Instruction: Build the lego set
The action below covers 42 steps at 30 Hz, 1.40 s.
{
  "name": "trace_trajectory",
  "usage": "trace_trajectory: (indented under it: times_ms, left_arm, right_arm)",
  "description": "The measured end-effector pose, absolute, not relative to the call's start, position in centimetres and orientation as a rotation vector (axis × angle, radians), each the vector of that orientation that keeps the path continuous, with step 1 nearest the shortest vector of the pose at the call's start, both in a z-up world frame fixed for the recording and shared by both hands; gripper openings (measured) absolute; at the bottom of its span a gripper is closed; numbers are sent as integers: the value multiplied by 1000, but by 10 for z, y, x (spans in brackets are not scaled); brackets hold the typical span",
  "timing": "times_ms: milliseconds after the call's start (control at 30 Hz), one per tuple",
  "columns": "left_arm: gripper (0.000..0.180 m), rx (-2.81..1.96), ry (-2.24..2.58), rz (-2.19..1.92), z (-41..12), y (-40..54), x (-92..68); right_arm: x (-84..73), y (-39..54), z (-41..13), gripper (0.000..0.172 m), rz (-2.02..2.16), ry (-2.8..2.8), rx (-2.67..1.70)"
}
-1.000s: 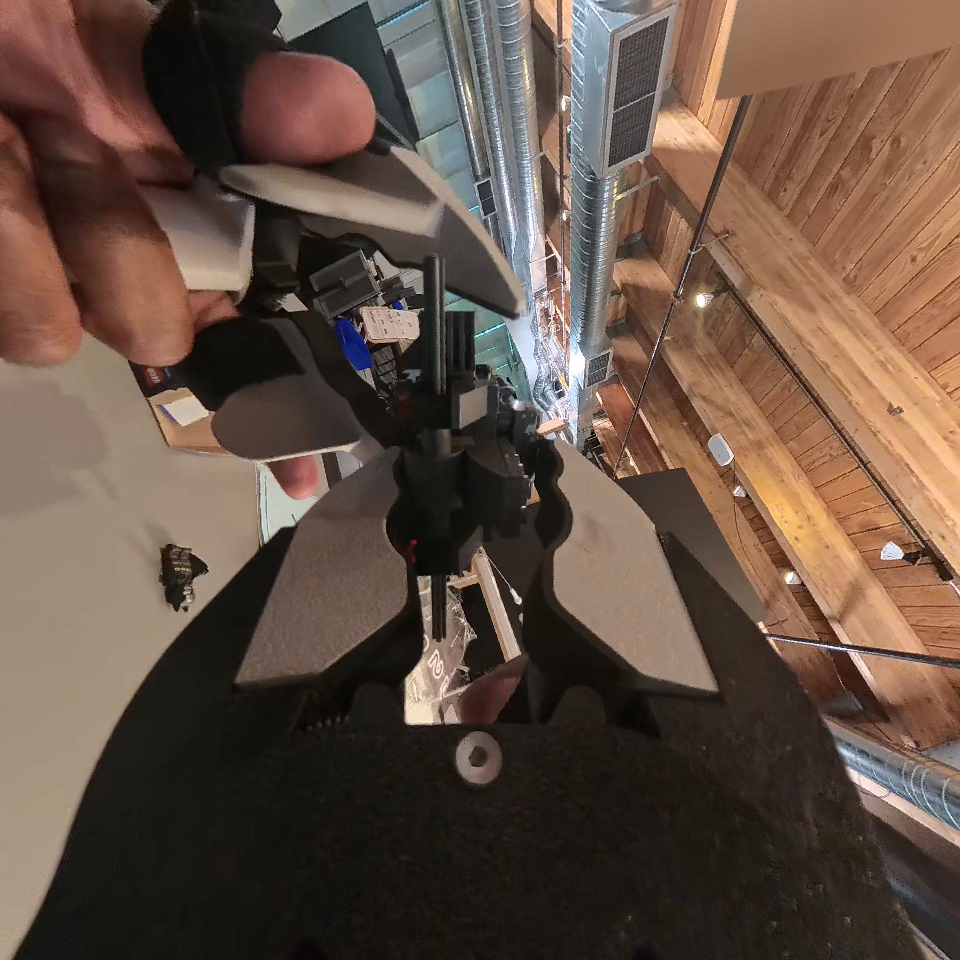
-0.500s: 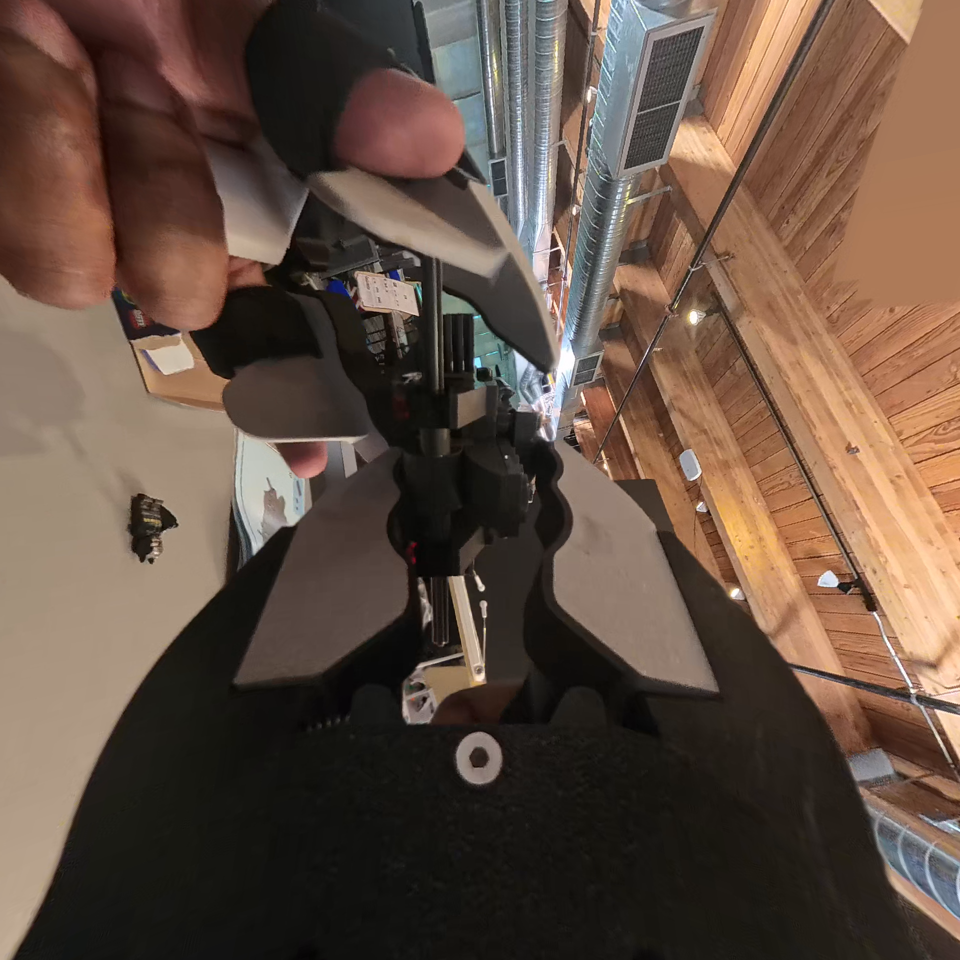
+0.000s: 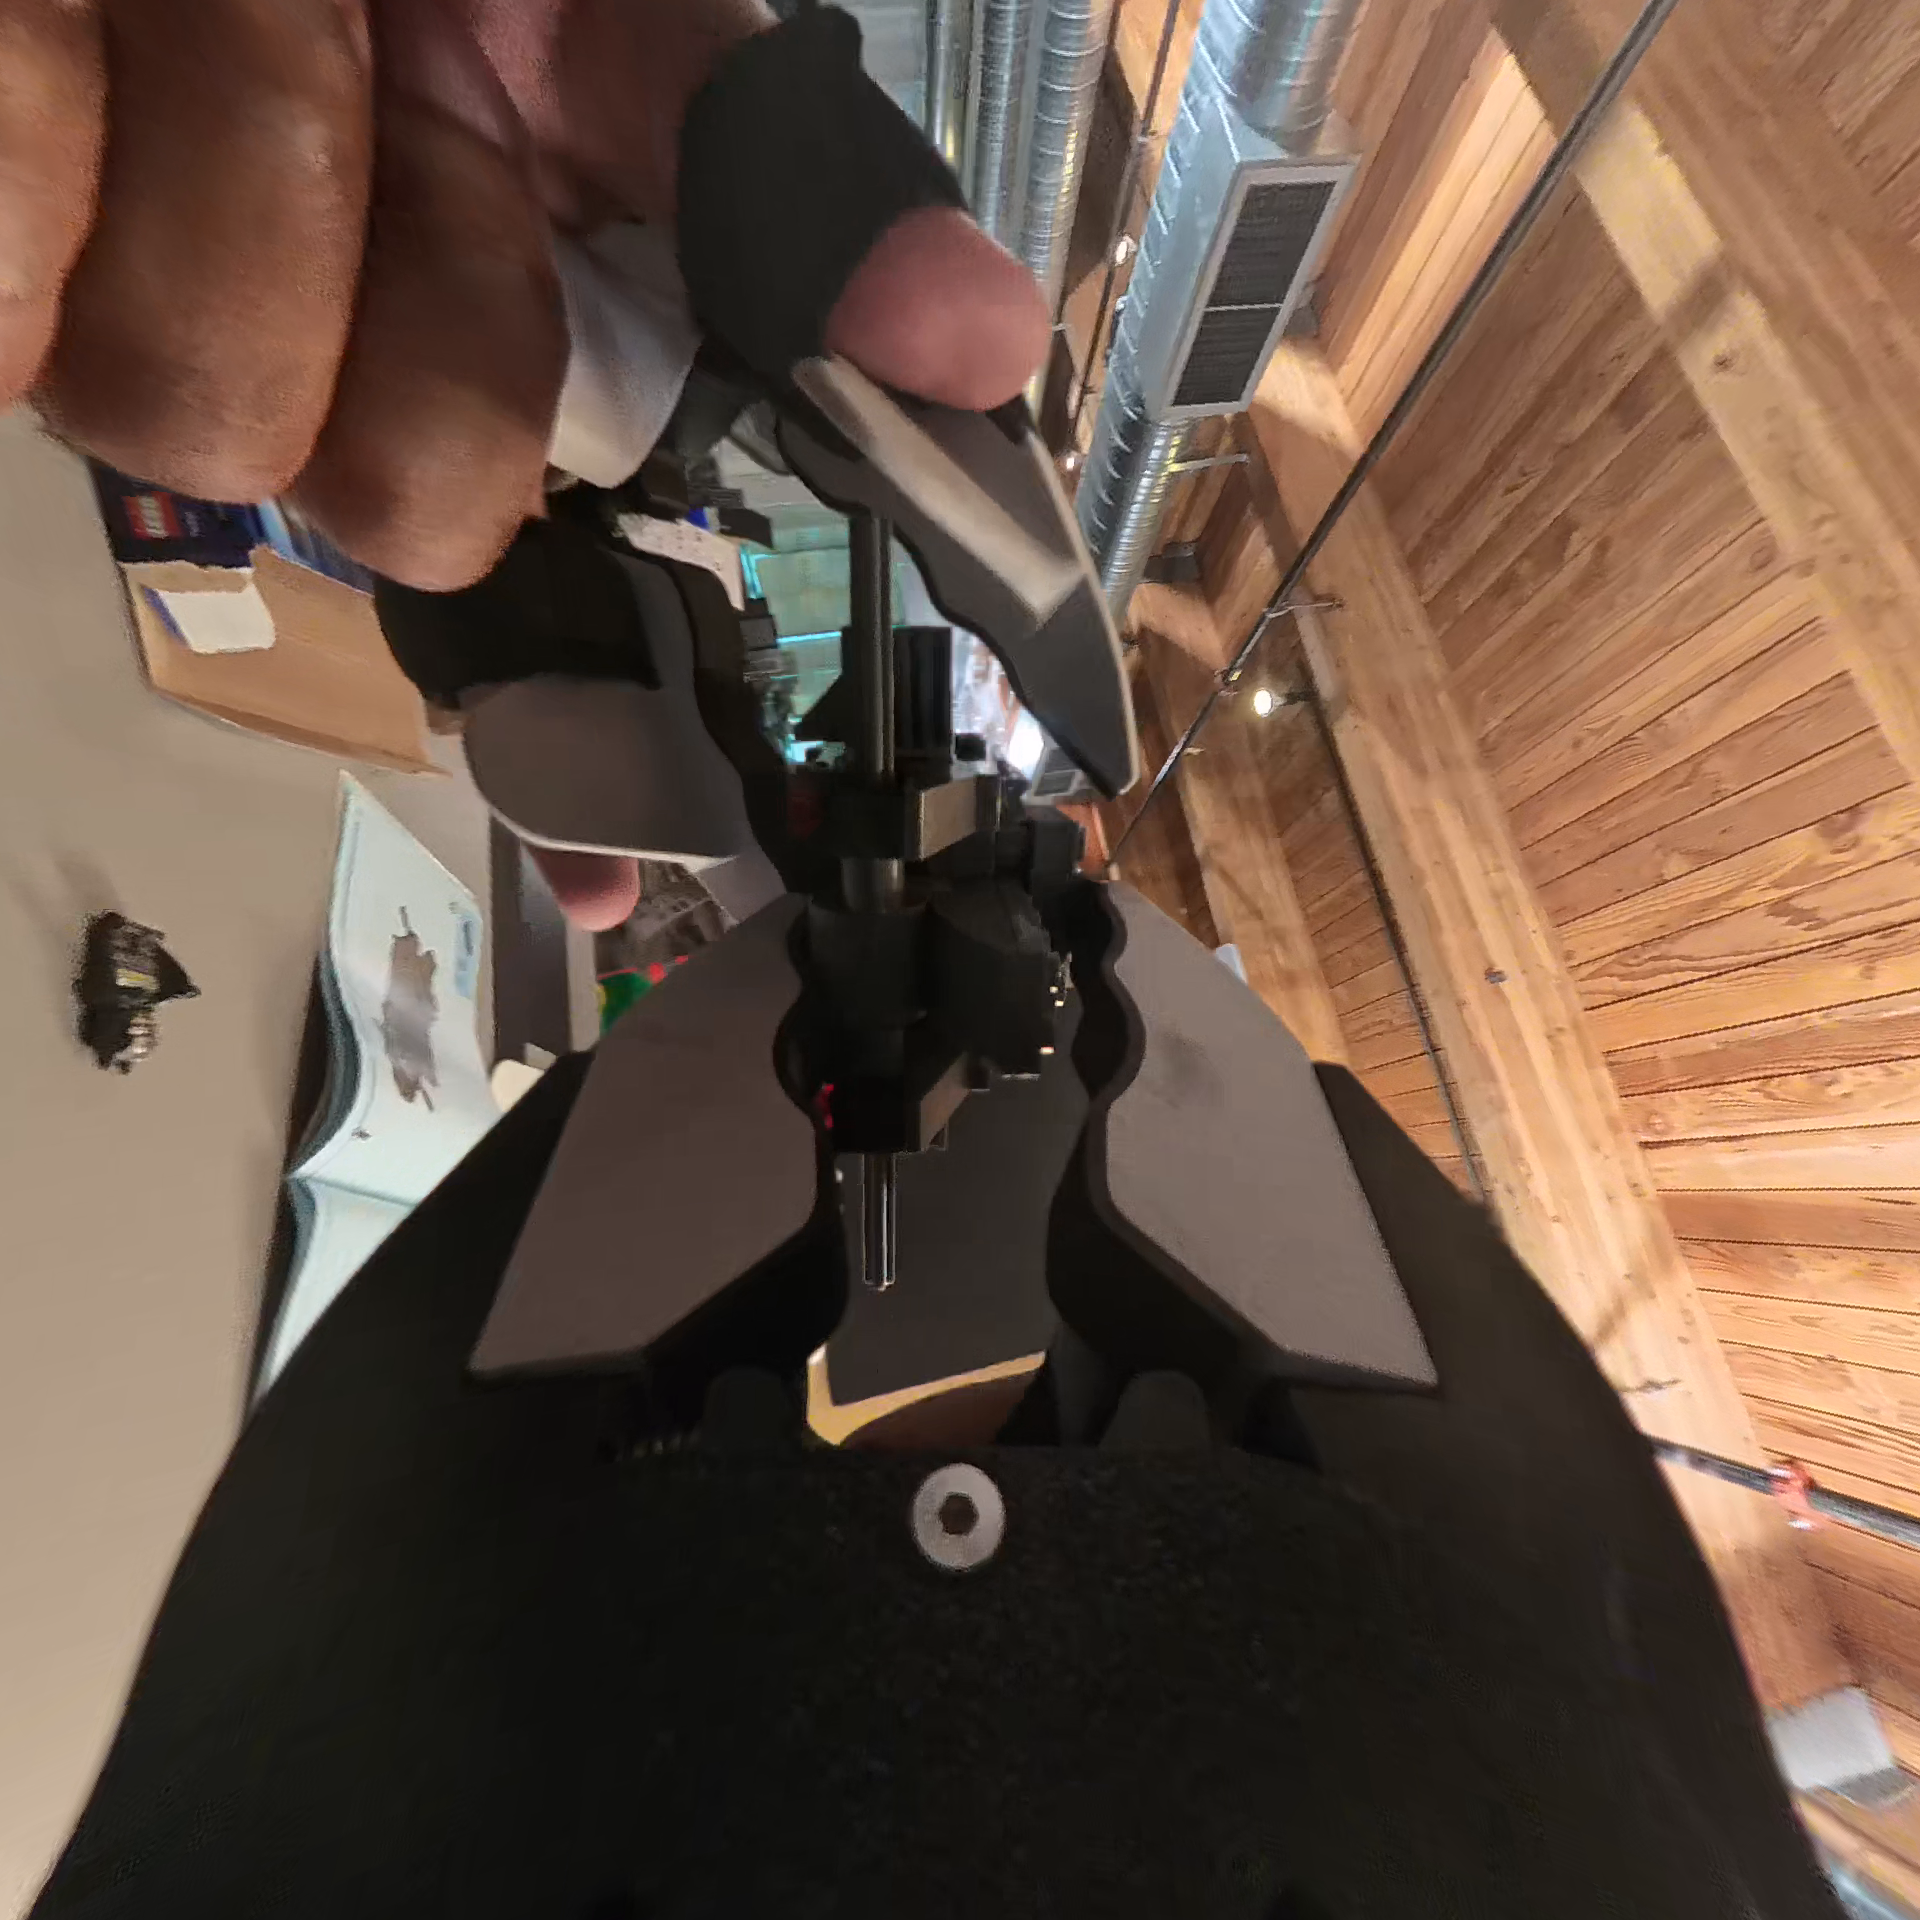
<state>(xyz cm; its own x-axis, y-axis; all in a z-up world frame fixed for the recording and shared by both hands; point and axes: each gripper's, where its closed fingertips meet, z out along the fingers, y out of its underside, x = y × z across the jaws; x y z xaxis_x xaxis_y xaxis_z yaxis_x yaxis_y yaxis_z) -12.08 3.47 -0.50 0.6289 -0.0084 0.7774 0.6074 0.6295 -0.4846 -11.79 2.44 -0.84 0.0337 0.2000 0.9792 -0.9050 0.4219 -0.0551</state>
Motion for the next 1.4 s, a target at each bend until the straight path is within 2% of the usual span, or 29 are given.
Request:
trace_trajectory:
  times_ms: [267,667,1267,1400]
  left_arm:
    - [48,-775,-923,-404,-18,30,-118]
    - [39,-838,-1135,-362,-35,28,-114]
    - [39,-811,-1224,-410,-42,29,-114]
    - [46,-759,-1226,-485,-43,30,-112]
  right_arm:
    - [-116,26,-17,46,877,-1162,738]
    - [-113,23,-28,45,835,-1154,791]
    - [-115,24,-34,45,841,-1199,739]
    - [-115,25,-34,45,910,-1237,673]
